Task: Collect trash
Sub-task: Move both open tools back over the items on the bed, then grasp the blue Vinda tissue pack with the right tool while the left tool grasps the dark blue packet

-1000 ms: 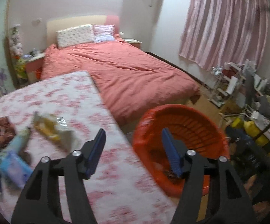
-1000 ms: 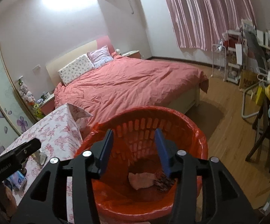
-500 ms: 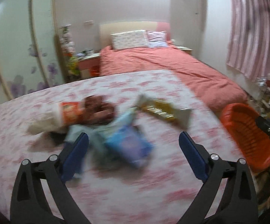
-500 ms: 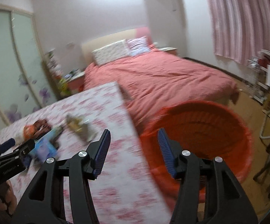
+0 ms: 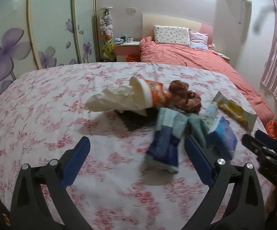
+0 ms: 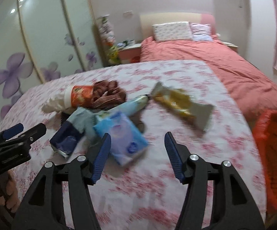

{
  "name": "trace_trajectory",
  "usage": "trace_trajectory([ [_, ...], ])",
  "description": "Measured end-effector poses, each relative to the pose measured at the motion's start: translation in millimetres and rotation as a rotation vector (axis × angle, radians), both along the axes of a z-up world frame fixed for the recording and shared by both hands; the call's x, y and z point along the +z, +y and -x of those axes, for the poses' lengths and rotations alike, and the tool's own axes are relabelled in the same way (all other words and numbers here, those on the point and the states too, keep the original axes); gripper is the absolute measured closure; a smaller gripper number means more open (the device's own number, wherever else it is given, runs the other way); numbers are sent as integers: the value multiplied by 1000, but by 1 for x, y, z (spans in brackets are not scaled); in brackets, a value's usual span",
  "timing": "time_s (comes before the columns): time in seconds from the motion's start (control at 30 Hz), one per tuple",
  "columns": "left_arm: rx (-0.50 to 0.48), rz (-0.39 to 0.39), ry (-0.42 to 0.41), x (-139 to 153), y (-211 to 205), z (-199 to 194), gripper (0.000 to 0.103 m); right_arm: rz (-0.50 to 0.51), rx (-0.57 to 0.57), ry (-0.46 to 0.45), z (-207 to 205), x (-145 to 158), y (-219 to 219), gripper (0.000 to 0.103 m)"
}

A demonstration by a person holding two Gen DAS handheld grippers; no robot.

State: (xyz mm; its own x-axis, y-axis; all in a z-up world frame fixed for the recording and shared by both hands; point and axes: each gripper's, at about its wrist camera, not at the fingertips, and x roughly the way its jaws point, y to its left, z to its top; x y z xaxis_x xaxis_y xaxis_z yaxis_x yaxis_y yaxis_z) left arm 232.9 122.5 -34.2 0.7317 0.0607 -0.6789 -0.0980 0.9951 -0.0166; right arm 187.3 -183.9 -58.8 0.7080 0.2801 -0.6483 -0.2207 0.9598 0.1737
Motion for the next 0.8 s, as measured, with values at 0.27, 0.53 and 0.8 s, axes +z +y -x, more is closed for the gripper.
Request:
trace_trajectory([
  [0.27,0,30,21,-12,20,-2,6,43,40,53,-17,-17,21,32],
  [0.53,-21,61,38,-20,20,-4,6,69,12,70,-15,-19,24,38],
  [0.8,-76,66,51,-25,-2,-10,6,103,-200,86,-8,-19,-15,38],
])
